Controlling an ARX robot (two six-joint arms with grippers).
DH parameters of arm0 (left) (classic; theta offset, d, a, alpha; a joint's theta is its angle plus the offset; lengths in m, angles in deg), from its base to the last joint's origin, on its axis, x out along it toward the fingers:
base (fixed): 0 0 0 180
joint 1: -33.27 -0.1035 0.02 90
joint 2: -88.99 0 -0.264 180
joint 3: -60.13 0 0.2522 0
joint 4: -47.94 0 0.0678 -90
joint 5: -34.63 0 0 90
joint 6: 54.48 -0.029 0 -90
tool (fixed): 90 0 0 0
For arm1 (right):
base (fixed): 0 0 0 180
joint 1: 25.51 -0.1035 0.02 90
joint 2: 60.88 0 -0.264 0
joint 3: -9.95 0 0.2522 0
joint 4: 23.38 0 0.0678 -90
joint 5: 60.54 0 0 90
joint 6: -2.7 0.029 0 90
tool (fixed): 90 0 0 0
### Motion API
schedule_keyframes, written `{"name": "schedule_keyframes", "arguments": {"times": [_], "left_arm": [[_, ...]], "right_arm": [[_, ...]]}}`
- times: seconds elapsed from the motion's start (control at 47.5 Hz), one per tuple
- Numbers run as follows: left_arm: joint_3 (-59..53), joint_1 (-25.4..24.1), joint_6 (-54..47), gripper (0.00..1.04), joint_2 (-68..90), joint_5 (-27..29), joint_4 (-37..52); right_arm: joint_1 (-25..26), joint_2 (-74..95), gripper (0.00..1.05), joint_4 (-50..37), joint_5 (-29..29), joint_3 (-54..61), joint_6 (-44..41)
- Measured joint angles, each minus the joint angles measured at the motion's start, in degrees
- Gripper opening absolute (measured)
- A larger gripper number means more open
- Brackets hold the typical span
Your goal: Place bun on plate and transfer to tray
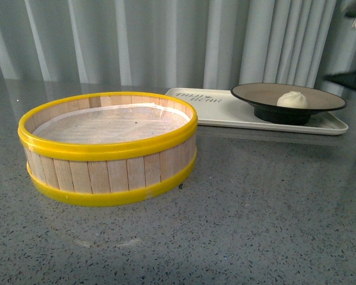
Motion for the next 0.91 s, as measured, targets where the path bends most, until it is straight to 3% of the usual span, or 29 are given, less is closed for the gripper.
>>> {"name": "schedule_keyframes", "arguments": {"times": [0.148,0.274,0.358,0.443,0.548,0.759,0.801,0.906], "left_arm": [[0.0,0.0,0.0,0.98,0.0,0.0,0.0],[0.0,0.0,0.0,0.98,0.0,0.0,0.0],[0.0,0.0,0.0,0.98,0.0,0.0,0.0],[0.0,0.0,0.0,0.98,0.0,0.1,0.0],[0.0,0.0,0.0,0.98,0.0,0.1,0.0],[0.0,0.0,0.0,0.98,0.0,0.1,0.0],[0.0,0.0,0.0,0.98,0.0,0.1,0.0],[0.0,0.0,0.0,0.98,0.0,0.0,0.0]], "right_arm": [[2.0,-9.7,0.96,-5.7,5.6,3.3,25.9],[2.7,-9.8,0.96,-5.7,6.7,3.8,35.3],[0.8,-12.1,0.78,-7.9,20.3,10.5,49.7],[0.3,-16.3,0.62,-12.0,22.5,18.6,59.6],[-1.3,-22.0,0.38,-16.6,25.7,28.4,64.3],[-2.5,-27.4,0.06,-20.3,25.4,38.7,65.7],[-2.5,-28.3,0.01,-20.8,25.4,40.2,65.7],[-2.5,-30.9,0.02,-21.7,25.6,43.9,65.9]]}}
